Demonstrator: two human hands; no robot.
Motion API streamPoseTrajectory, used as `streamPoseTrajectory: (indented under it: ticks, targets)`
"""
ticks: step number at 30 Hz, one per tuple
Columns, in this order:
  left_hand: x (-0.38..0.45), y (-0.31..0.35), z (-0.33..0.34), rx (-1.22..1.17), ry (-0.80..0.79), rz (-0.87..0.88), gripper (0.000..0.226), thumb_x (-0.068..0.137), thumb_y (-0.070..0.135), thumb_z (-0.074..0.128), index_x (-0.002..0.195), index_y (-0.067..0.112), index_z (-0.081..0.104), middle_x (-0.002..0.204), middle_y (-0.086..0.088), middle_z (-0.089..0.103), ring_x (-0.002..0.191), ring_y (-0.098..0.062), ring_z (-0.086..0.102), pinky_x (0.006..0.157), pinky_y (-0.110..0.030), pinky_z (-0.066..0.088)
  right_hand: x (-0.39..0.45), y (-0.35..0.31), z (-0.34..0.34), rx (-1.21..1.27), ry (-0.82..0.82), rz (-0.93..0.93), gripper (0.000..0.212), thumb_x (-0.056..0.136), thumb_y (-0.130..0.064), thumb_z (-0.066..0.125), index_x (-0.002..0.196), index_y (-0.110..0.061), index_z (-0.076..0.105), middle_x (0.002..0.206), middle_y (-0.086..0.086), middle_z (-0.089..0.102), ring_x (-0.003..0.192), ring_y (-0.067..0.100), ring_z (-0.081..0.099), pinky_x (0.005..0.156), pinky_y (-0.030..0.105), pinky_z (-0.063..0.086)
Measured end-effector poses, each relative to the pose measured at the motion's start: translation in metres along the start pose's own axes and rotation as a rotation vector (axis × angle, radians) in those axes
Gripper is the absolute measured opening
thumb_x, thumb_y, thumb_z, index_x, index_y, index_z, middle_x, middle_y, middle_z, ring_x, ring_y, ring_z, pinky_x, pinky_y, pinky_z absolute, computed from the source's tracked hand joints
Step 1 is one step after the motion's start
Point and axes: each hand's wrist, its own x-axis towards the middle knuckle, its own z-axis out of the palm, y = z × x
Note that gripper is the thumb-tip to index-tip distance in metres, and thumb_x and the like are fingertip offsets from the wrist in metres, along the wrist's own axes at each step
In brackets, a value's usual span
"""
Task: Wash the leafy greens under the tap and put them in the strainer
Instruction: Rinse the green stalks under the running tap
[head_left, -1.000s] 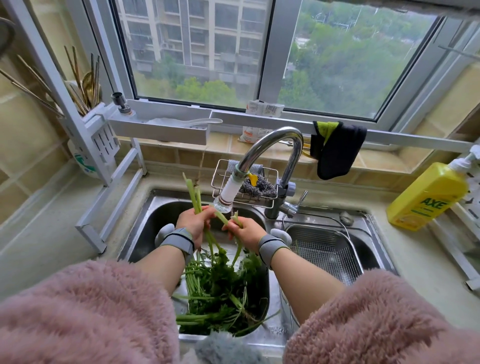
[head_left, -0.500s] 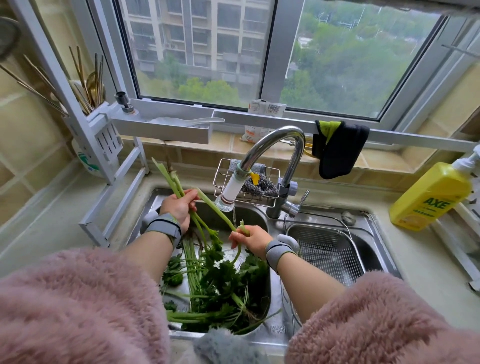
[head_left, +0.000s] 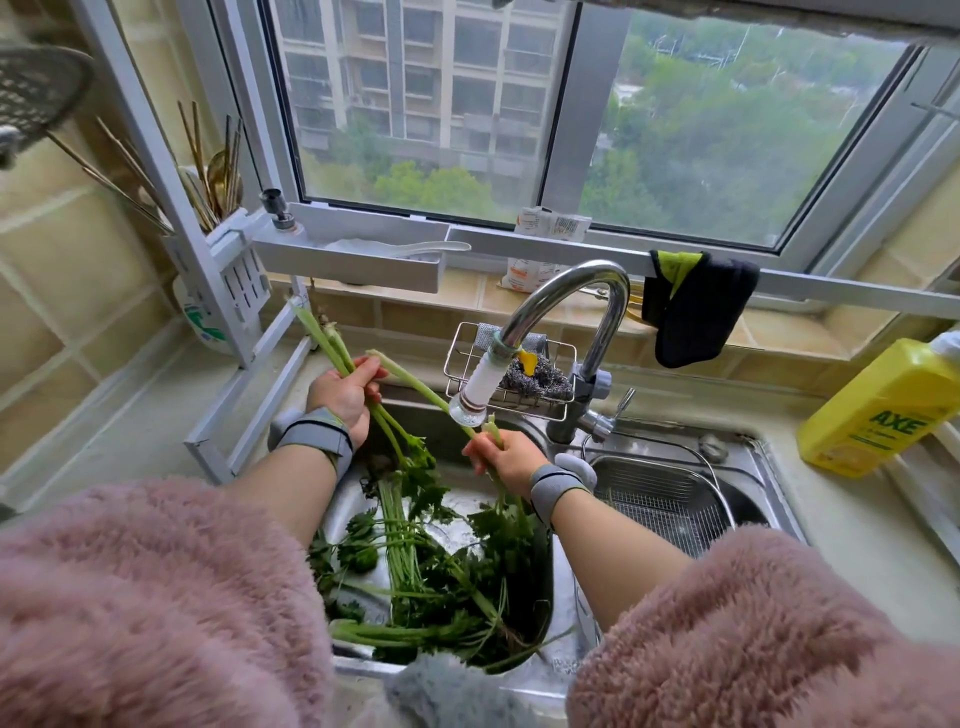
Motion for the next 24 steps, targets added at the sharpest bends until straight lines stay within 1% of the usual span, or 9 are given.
streamPoseTrajectory:
  ticks: [2,4,7,9,11,13,16,20,24]
  targets:
    - [-0.001,0.003,0.000,0.005,-0.004,-0.001,0.021,0.091,0.000,0.053,0.072,0.010,0.054,0.041,0.006,0.059,0.033,0.000,0.045,0.041,-0.014,0.038,0.002,0.002,0.003,-0.005,-0.019,0.002,0.022,0.099,-0.017,0.043,0.098,-0.011,0.063,0.067,-0.007,0.057,0.064,0.009,0.050,0.070,0.024,0.040]
    - [-0.001,0.003,0.000,0.014,-0.001,-0.005,0.020,0.091,0.001,0.054,0.073,0.010,0.055,0.042,0.006,0.060,0.035,0.000,0.046,0.045,-0.015,0.039,0.003,0.002,0.005,0.038,-0.010,0.034,0.022,0.098,-0.017,0.044,0.085,-0.014,0.060,0.065,-0.005,0.057,0.061,0.009,0.051,0.073,0.027,0.041]
    - [0.000,0.004,0.000,0.010,0.012,0.001,0.020,0.091,0.001,0.054,0.073,0.010,0.056,0.042,0.007,0.060,0.036,0.000,0.047,0.046,-0.015,0.039,-0.001,0.001,0.002,0.020,0.008,0.065,0.038,0.100,-0.029,0.039,0.069,-0.015,0.056,0.060,-0.002,0.054,0.055,0.009,0.048,0.063,0.023,0.039]
    - [0.001,0.005,0.000,0.016,0.011,0.005,0.020,0.091,0.002,0.054,0.073,0.011,0.056,0.042,0.007,0.060,0.039,0.000,0.048,0.049,-0.016,0.039,-0.002,0.004,0.000,-0.009,-0.023,0.080,0.032,0.099,-0.025,0.042,0.082,-0.011,0.064,0.063,-0.003,0.055,0.058,0.009,0.048,0.062,0.021,0.039]
    - [0.002,0.005,-0.001,0.022,0.016,0.001,0.019,0.090,0.003,0.055,0.074,0.011,0.057,0.043,0.008,0.060,0.048,-0.004,0.049,0.052,-0.017,0.040,-0.002,0.007,-0.001,-0.029,-0.047,0.087,0.023,0.097,-0.017,0.047,0.101,-0.005,0.066,0.070,-0.004,0.059,0.070,0.013,0.055,0.070,0.025,0.041]
    - [0.002,0.005,-0.001,0.022,0.018,-0.004,0.018,0.090,0.003,0.055,0.074,0.011,0.057,0.044,0.007,0.061,0.050,-0.005,0.048,0.053,-0.017,0.040,-0.002,0.009,0.000,-0.024,-0.042,0.092,0.022,0.097,-0.017,0.048,0.099,-0.005,0.067,0.070,-0.005,0.060,0.075,0.014,0.056,0.072,0.026,0.042]
    - [0.004,0.006,-0.001,-0.001,0.015,0.002,0.019,0.090,0.002,0.056,0.073,0.010,0.056,0.043,0.007,0.061,0.037,0.000,0.048,0.053,-0.018,0.038,-0.005,0.010,0.000,0.020,-0.021,0.099,0.036,0.099,-0.028,0.043,0.072,-0.014,0.062,0.061,-0.003,0.056,0.056,0.008,0.048,0.061,0.020,0.037]
    - [0.007,0.009,-0.002,0.013,0.019,0.008,0.018,0.090,0.003,0.056,0.074,0.009,0.056,0.042,0.006,0.060,0.034,0.000,0.047,0.052,-0.018,0.038,-0.006,0.014,-0.001,-0.012,-0.046,0.080,0.022,0.097,-0.017,0.049,0.096,-0.006,0.067,0.067,-0.008,0.059,0.052,-0.006,0.050,0.060,0.013,0.033]
    - [0.009,0.011,-0.003,-0.006,0.017,0.016,0.018,0.091,0.003,0.055,0.074,0.010,0.055,0.042,0.006,0.060,0.033,-0.001,0.046,0.050,-0.017,0.038,-0.008,0.020,0.000,0.012,-0.043,0.094,0.032,0.097,-0.026,0.048,0.070,-0.016,0.063,0.063,-0.006,0.061,0.041,-0.009,0.049,0.063,0.019,0.038]
